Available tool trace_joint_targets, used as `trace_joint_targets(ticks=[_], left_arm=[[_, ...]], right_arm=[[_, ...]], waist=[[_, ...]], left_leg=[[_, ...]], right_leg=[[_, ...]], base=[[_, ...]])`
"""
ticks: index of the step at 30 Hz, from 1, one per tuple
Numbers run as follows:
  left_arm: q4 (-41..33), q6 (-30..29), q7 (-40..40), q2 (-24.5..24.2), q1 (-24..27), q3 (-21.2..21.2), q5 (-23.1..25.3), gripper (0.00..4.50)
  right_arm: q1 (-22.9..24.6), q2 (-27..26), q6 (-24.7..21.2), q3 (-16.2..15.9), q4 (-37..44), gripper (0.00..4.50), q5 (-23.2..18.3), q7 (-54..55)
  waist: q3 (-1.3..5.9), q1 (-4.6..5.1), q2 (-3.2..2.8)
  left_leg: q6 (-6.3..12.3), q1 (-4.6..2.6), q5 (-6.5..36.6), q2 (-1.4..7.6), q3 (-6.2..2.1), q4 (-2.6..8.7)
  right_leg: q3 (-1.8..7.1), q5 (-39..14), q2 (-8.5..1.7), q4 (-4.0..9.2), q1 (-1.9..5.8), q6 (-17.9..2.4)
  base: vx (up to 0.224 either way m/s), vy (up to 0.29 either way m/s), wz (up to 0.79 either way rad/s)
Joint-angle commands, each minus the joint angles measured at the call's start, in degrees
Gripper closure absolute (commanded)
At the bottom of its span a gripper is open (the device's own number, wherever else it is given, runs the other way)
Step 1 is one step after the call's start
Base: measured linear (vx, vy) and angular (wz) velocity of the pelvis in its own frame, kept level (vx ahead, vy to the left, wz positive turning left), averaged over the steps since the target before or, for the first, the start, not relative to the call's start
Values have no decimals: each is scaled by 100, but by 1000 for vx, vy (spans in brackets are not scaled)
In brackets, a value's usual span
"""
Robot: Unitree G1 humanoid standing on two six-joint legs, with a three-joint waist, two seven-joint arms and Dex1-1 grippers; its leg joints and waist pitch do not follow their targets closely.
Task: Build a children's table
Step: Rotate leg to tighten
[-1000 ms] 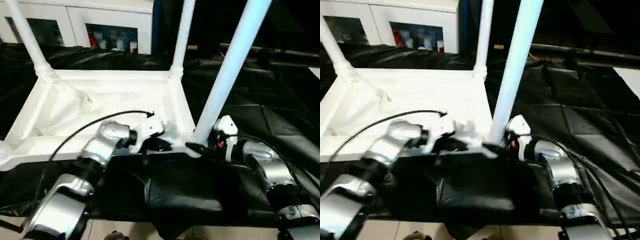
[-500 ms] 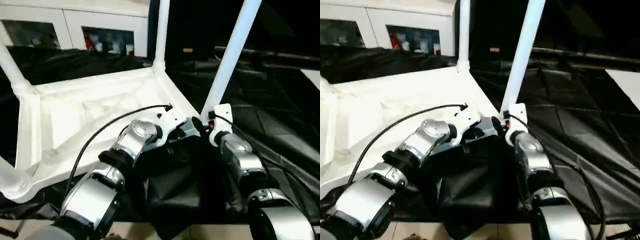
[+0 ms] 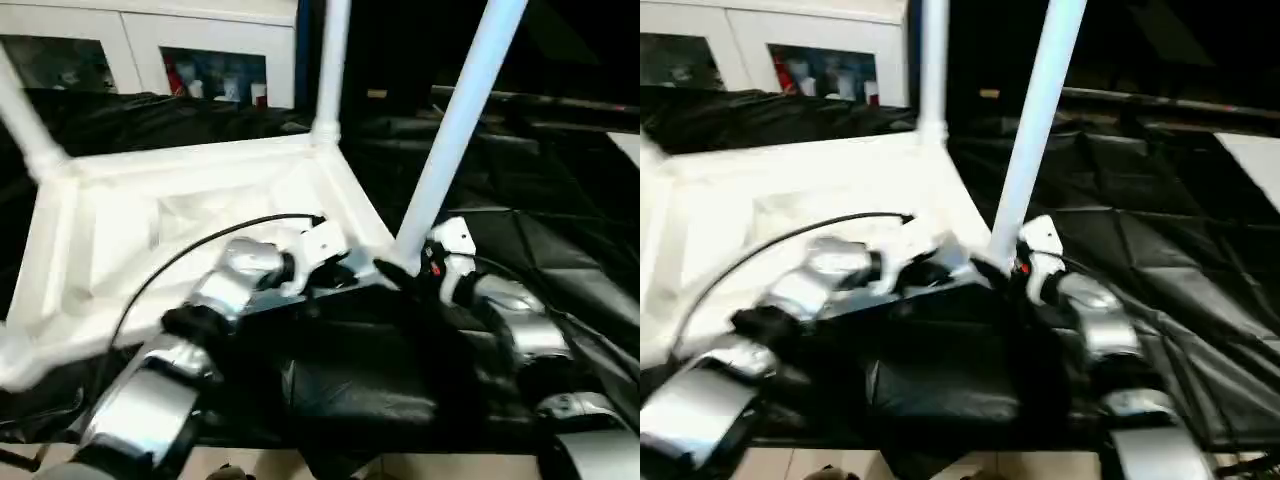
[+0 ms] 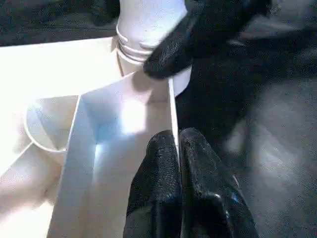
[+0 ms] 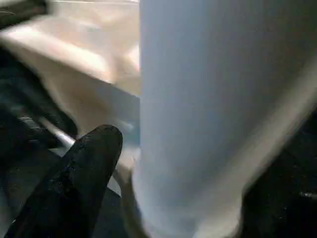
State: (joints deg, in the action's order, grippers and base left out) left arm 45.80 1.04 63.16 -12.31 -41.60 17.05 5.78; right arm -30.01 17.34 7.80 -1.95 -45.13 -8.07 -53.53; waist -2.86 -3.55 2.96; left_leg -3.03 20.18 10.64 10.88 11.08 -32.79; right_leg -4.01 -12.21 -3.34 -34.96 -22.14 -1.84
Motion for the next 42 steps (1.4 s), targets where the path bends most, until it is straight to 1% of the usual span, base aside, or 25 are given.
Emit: trace_joint_targets(ticks=[1, 2, 5, 8, 12, 17, 20, 23, 24, 26, 27, 28, 29, 30, 31, 32, 33, 34, 35, 36, 37, 38, 39, 41, 42], left_arm=[[-191, 63, 483, -111, 204, 133, -173, 450], [-276, 58, 589, -180, 246, 128, -205, 450], [-516, 0, 845, -356, 372, 103, -292, 450], [-674, -64, 968, -480, 457, 72, -348, 450], [-877, -151, 966, -580, 554, 10, -393, 450], [-959, -202, 940, -580, 593, 3, -409, 450], [-986, -275, 775, -512, 596, -14, -415, 450], [-739, -324, 199, -361, 476, -35, -206, 450], [-573, -365, -115, -251, 390, -50, -114, 450], [-359, -408, -508, -104, 274, -55, 2, 450], [-71, -519, -1052, 145, 110, -69, 120, 450], [197, -651, -1584, 461, -56, -98, 175, 450], [197, -651, -1584, 461, -56, -98, 175, 450], [469, -762, -2056, 812, -223, -128, 188, 450], [543, -786, -2175, 910, -265, -135, 187, 450], [577, -794, -2232, 955, -284, -137, 186, 450], [602, -772, -2227, 1024, -299, -73, 223, 450], [610, -753, -2207, 1063, -304, -24, 250, 450], [619, -736, -2193, 1129, -320, 4, 261, 450], [658, -710, -2206, 1179, -343, 11, 271, 450], [660, -694, -2187, 1181, -349, 17, 274, 450], [663, -675, -2164, 1183, -356, 23, 278, 450], [707, -625, -2148, 1180, -379, 23, 299, 450], [711, -560, -2049, 1090, -371, 20, 305, 450], [713, -513, -1961, 999, -361, 8, 304, 450]], right_arm=[[102, 197, 73, -102, 214, 69, -82, -457], [135, 237, 77, -135, 254, 69, -75, -560], [218, 314, 54, -216, 359, 69, -57, -806], [248, 345, 87, -279, 364, 69, 10, -869], [248, 290, 74, -270, 352, 94, -19, -908], [288, 237, -17, -278, 440, 144, -88, -987], [359, 178, -93, -277, 496, 166, -158, -987], [382, 46, -183, -259, 346, 180, 30, -430], [343, -33, -225, -232, 171, 180, 175, 26], [281, -146, -274, -167, -42, 185, 297, 588], [156, -369, -400, 3, -329, 185, 381, 1545], [0, -654, -592, 240, -543, 185, 268, 2360], [0, -654, -592, 240, -543, 185, 268, 2360], [-172, -968, -729, 370, -716, 186, 187, 3005], [-224, -1066, -766, 383, -759, 186, 173, 3150], [-251, -1115, -787, 385, -779, 186, 167, 3216], [-316, -1219, -803, 307, -800, 186, 252, 3351], [-358, -1284, -808, 247, -809, 186, 320, 3439], [-409, -1384, -737, 132, -797, 186, 420, 3439], [-449, -1463, -675, 59, -805, 186, 494, 3464], [-454, -1491, -643, 40, -789, 186, 493, 3403], [-461, -1522, -607, 19, -771, 130, 492, 3333], [-481, -1565, -531, -17, -765, 130, 543, 3292], [-486, -1547, -443, 29, -726, 99, 486, 3163], [-492, -1497, -332, 88, -689, 99, 420, 3034]], waist=[[303, -35, 30], [292, -42, 40], [294, -56, 21], [293, -60, 24], [300, -36, 50], [311, -29, 49], [311, -38, 51], [303, -34, 55], [283, -4, 55], [273, 7, 54], [263, -7, 12], [250, 24, 7], [256, 31, -14], [272, 33, -46], [282, 32, -62], [288, 37, -37], [299, 16, -72], [304, 23, -36], [305, 17, -26], [309, 8, -54], [305, 8, -47], [294, 2, -42], [295, -2, -46], [296, -5, -55], [299, 2, -58]], left_leg=[[615, -17, 811, 336, -120, 312], [584, -22, 851, 336, -111, 318], [473, -29, 933, 349, -108, 327], [447, -14, 887, 340, -105, 327], [448, -4, 785, 324, -110, 318], [518, -4, 665, 321, -103, 304], [539, -10, 658, 322, -99, 301], [498, -13, 733, 313, -104, 305], [396, -39, 835, 302, -106, 326], [303, -55, 958, 300, -110, 328], [225, -73, 1075, 305, -119, 333], [105, -93, 1205, 296, -116, 349], [22, -101, 1277, 312, -136, 359], [-52, -92, 1329, 313, -160, 367], [-90, -115, 1387, 323, -161, 372], [-76, -107, 1380, 317, -156, 366], [-19, -83, 1306, 297, -145, 351], [53, -63, 1190, 297, -139, 343], [95, -47, 1147, 283, -132, 338], [156, -44, 1103, 275, -128, 331], [171, -38, 1097, 269, -126, 329], [197, -43, 1165, 270, -125, 330], [194, -51, 1200, 282, -132, 336], [188, -50, 1209, 281, -133, 339], [182, -45, 1191, 293, -140, 348]], right_leg=[[333, -641, -574, 416, 272, -1390], [328, -687, -557, 427, 268, -1387], [326, -813, -565, 419, 262, -1361], [334, -834, -564, 419, 265, -1305], [336, -770, -566, 404, 270, -1312], [335, -543, -555, 379, 274, -1356], [332, -508, -551, 376, 271, -1361], [333, -670, -561, 399, 264, -1326], [336, -937, -548, 439, 232, -1264], [336, -1235, -557, 470, 219, -1198], [343, -1510, -573, 504, 209, -1153], [341, -1728, -547, 529, 178, -1109], [344, -1813, -556, 518, 179, -1092], [339, -1853, -570, 521, 198, -1043], [348, -1719, -563, 523, 178, -1047], [349, -1614, -560, 519, 184, -1066], [358, -1387, -571, 504, 211, -1095], [360, -1126, -564, 487, 219, -1128], [361, -1057, -564, 484, 232, -1131], [362, -1017, -574, 487, 234, -1126], [359, -1047, -571, 494, 237, -1113], [351, -1249, -571, 516, 239, -1067], [348, -1381, -575, 527, 231, -1041], [347, -1412, -571, 528, 226, -1032], [347, -1343, -570, 514, 230, -1045]], base=[[0, 0, 0], [0, 0, 0], [0, 0, 0], [0, 0, 0], [0, 0, 0], [0, 0, 0], [0, 0, 0], [0, 0, 0], [0, 0, 0], [0, 0, 0], [0, 0, 0], [0, 0, 0], [0, 0, 0], [0, 0, 0], [0, 0, 0], [0, 0, 0], [0, 0, 0], [0, 0, 0], [0, 0, 0], [0, 0, 0], [0, 0, 0], [0, 0, 0], [0, 0, 0], [0, 0, 0], [0, 0, 0]])
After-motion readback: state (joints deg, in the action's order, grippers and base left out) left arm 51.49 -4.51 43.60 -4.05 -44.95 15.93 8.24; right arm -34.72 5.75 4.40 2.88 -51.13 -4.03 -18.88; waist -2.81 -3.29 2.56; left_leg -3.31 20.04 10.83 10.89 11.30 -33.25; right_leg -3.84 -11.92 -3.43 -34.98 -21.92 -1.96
